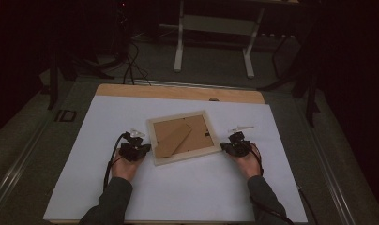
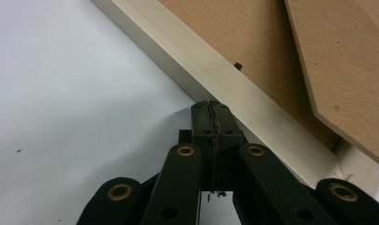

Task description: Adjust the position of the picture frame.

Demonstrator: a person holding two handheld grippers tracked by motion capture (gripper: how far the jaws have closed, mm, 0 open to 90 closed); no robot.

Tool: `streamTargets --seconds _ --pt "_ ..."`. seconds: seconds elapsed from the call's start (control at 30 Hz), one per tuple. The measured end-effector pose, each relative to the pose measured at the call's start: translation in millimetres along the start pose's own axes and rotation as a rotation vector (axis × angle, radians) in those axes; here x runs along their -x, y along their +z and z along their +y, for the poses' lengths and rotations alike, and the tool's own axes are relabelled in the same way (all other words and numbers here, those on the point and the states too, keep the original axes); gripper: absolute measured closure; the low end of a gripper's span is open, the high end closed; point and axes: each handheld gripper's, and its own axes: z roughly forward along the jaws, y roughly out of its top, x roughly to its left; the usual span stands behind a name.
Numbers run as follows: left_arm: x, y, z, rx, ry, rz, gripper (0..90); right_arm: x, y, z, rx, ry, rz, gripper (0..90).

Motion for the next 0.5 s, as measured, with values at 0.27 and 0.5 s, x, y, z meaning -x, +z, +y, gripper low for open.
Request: streamTargets --seconds 0.27,0.5 --pt "0.9 -3.8 -3.6 -0.010 0.030 -0.027 90.0 -6.3 -7.1 -10.2 0.001 -0.005 0.012 90.0" --pt "1.8 -7.6 -7.3 -0.016 0.043 -0.035 90.0 -13.7 -12.9 -20.3 0.011 -0.004 0.024 90.0"
